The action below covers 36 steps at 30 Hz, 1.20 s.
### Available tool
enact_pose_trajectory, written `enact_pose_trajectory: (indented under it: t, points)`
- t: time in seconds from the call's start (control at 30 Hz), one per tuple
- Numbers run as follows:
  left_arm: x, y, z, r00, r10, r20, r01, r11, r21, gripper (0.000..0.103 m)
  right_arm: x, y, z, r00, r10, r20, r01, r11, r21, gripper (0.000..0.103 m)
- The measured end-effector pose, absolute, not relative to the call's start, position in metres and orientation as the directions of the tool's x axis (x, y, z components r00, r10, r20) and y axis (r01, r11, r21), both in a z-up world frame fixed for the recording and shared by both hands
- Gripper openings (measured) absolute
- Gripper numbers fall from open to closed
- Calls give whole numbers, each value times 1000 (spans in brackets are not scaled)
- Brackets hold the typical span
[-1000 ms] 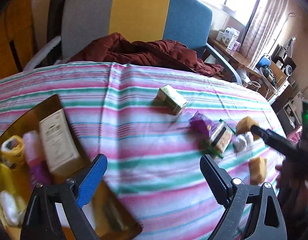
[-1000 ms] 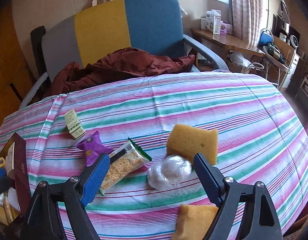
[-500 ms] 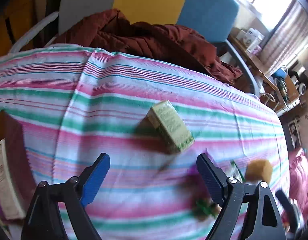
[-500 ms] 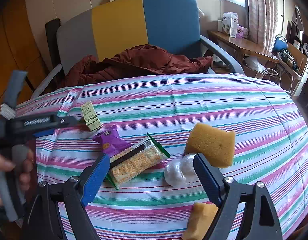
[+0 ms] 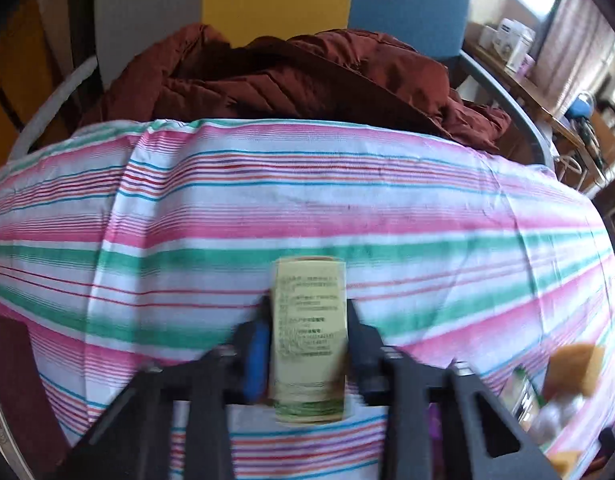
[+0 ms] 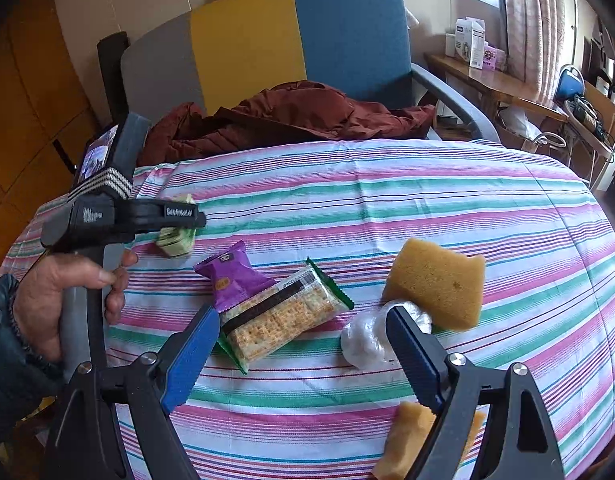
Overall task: Organize objects
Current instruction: 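Grasp the small green-white box with the left tool while the right tool grasps a purple packet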
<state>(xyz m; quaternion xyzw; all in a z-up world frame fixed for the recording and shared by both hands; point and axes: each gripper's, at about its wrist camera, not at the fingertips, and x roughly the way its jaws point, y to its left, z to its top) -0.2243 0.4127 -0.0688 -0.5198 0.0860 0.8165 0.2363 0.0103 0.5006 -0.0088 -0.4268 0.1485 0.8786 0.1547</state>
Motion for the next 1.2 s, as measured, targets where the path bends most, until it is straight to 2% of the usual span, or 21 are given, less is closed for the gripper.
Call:
enact_pose_trajectory:
  t: [0.17, 0.57, 0.83, 1.13, 1.17, 1.2]
  points:
    - [-197, 385, -69, -347, 319, -882, -523, -846, -100, 30, 8, 496, -12, -573, 147, -806, -385, -917, 107, 83]
    - [-113, 346, -73, -378, 370, -849, -589, -803, -87, 30, -5, 469, -22, -546, 147, -825, -285, -958, 18, 83]
    - [-113, 341, -75, -368, 397, -841, -588, -800, -121, 30, -44, 468, -23, -526, 102, -844, -200, -980, 6, 76]
    - [-110, 339, -76, -385, 409, -827, -583, -803, -125, 32, -108, 464, -64, -429, 14, -903, -60, -998, 14, 74]
    - [-110, 338, -76, -390, 410, -825, -585, -802, -122, 32, -110, 464, -71, -417, 12, -909, -59, -998, 14, 67]
    - [-110, 339, -77, -392, 411, -823, -586, -801, -121, 32, -111, 465, -77, -407, 5, -913, -60, -998, 21, 54]
